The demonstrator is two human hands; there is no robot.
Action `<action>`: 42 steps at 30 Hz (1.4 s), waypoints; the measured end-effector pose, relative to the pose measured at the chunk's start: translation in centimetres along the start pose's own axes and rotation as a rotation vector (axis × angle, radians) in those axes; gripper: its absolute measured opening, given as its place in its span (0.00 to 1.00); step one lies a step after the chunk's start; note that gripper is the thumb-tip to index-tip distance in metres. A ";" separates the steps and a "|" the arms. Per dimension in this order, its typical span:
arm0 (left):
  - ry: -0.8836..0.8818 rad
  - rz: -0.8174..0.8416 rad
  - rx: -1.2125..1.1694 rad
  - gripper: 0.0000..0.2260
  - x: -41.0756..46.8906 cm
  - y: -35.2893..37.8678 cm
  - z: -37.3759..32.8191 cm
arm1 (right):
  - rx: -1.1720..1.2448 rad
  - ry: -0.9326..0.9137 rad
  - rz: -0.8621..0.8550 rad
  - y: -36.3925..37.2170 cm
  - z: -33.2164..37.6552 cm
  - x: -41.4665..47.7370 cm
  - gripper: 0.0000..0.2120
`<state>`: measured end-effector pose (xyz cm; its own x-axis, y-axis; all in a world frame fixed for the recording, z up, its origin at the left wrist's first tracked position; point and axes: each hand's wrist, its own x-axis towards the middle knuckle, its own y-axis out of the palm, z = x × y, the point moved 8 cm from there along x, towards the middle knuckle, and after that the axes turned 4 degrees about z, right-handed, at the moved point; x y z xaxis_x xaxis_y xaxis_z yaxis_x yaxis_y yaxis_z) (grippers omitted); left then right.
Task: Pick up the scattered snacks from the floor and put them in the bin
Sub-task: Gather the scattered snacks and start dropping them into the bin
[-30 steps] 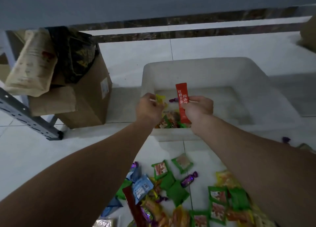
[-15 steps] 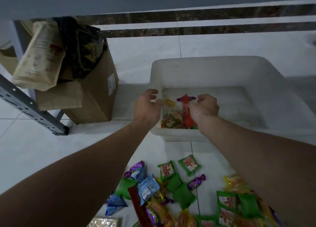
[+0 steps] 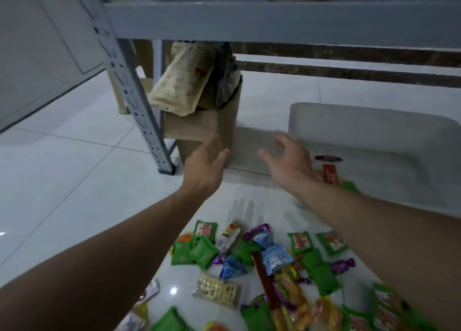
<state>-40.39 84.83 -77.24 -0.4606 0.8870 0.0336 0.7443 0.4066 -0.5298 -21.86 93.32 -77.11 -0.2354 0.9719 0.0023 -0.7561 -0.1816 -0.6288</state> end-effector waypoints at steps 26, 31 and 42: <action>-0.340 -0.006 0.196 0.23 -11.5 -9.5 21.1 | -0.412 -0.190 0.698 24.8 1.9 -9.9 0.29; -0.284 0.089 0.287 0.25 -11.9 -8.4 21.9 | -0.521 -0.257 0.781 26.5 1.3 -10.6 0.30; -0.277 0.127 0.370 0.26 -13.1 -9.1 23.5 | -0.665 -0.320 0.872 29.7 0.3 -10.7 0.33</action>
<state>-52.53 64.39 -92.73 -0.5262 0.8123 -0.2514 0.6040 0.1489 -0.7830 -41.94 77.49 -95.56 -0.7385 0.4539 -0.4986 0.1913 -0.5681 -0.8004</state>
